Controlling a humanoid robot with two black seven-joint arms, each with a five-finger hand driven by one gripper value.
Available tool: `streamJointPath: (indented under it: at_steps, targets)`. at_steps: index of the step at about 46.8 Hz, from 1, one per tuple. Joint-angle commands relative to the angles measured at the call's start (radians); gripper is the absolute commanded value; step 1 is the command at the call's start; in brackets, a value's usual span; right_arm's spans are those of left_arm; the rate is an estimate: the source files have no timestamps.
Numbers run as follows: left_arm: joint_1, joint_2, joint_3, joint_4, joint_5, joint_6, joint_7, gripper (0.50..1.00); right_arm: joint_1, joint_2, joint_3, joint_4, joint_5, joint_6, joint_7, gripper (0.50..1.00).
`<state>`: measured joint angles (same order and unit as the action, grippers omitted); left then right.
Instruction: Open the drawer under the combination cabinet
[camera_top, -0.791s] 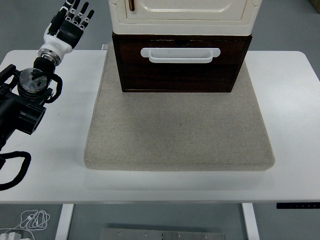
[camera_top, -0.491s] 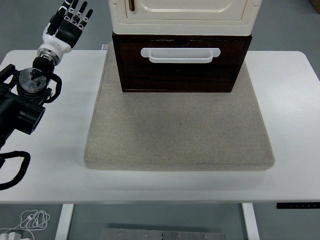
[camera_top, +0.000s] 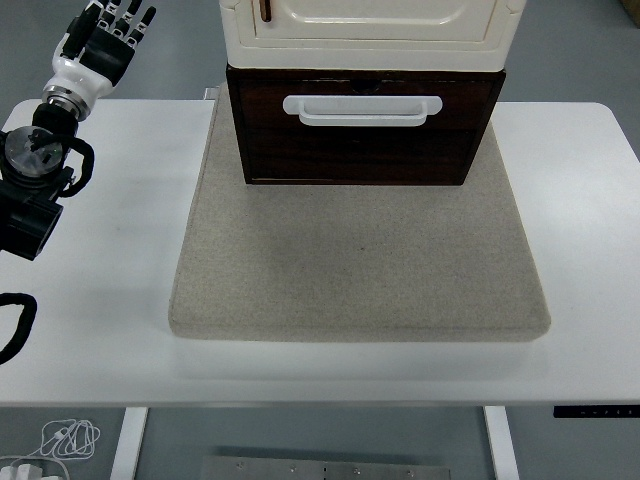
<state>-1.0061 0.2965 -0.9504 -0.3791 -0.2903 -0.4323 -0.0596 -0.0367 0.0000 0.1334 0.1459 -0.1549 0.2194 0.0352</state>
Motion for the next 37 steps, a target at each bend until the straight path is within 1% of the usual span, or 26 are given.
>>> streamJointPath:
  at_steps: [1,6,10,18,23,26,32,37]
  targets:
    - [-0.029,0.023,0.005,0.003,0.032,0.000,0.000,1.000,0.000,0.000,0.000,0.000,0.000,0.000,0.000,0.926]
    - [-0.066,0.027,0.005,-0.001,0.071,0.001,0.000,1.000,0.000,0.000,0.000,0.000,0.000,0.000,0.000,0.926]
    - [-0.100,0.044,0.007,-0.006,0.095,0.006,-0.002,1.000,0.000,0.000,0.000,0.000,0.000,0.000,0.000,0.926]
    - [-0.186,0.110,0.007,-0.041,0.171,0.012,-0.005,1.000,0.000,0.000,0.000,0.000,0.000,0.000,0.000,0.926]
    - [-0.232,0.138,0.005,-0.096,0.243,0.024,-0.006,1.000,0.000,0.000,0.000,0.000,0.000,0.000,0.000,0.926]
    - [-0.253,0.164,0.005,-0.155,0.272,0.061,-0.008,1.000,0.000,0.000,0.000,0.000,0.000,0.000,0.000,0.926]
    - [-0.287,0.219,0.005,-0.322,0.298,0.176,-0.008,1.000,0.000,0.000,0.000,0.000,0.000,0.000,0.000,0.926]
    - [-0.312,0.259,0.004,-0.444,0.370,0.233,-0.008,1.000,0.000,0.000,0.000,0.000,0.000,0.000,0.000,0.926]
